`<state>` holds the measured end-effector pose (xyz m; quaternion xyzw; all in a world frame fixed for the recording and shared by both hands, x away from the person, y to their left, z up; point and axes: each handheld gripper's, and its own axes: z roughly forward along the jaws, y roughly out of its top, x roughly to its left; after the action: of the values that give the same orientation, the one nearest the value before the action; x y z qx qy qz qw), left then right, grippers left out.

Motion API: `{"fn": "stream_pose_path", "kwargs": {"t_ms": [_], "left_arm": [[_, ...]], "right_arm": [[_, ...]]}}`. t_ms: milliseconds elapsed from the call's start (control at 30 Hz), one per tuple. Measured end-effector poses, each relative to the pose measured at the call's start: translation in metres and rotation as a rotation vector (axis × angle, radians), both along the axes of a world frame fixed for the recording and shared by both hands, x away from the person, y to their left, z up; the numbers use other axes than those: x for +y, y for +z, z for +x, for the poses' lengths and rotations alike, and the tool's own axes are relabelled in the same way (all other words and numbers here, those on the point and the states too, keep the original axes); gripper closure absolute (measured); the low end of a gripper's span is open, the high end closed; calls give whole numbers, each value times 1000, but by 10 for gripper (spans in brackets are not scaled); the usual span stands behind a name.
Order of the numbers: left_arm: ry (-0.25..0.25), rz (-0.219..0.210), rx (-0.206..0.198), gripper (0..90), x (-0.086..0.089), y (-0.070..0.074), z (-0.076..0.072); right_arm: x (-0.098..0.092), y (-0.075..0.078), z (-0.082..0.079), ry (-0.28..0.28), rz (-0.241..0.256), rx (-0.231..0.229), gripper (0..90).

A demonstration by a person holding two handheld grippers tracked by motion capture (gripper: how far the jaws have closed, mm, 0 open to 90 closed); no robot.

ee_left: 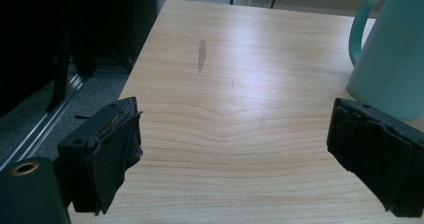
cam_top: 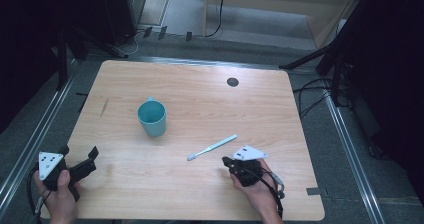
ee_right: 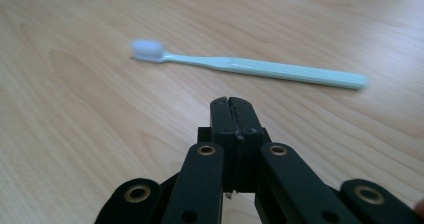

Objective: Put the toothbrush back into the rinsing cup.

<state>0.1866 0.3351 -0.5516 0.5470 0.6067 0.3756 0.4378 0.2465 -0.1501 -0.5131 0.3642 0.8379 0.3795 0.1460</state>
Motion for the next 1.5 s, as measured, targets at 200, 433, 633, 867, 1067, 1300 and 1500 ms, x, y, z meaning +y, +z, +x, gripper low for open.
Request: {"fn": "stream_pose_path", "kwargs": {"t_ms": [200, 433, 633, 867, 1067, 1300, 1500], "left_arm": [[0, -2, 0, 72, 0, 0, 0], [-1, -4, 0, 71, 1, 0, 0], [1, -8, 0, 72, 1, 0, 0], [1, -7, 2, 72, 1, 0, 0], [2, -10, 1, 72, 1, 0, 0], [2, -14, 2, 72, 1, 0, 0], [2, -12, 3, 72, 1, 0, 0]], "right_arm": [[40, -8, 10, 62, -28, 32, 900], [65, -17, 23, 74, -53, 60, 900], [77, -24, 39, 57, -63, 89, 900], [81, -23, 53, 30, -52, 89, 900], [90, -24, 71, 0, -36, 99, 900], [96, -24, 87, -37, -22, 103, 900], [97, -23, 104, -75, 0, 120, 900]]}}
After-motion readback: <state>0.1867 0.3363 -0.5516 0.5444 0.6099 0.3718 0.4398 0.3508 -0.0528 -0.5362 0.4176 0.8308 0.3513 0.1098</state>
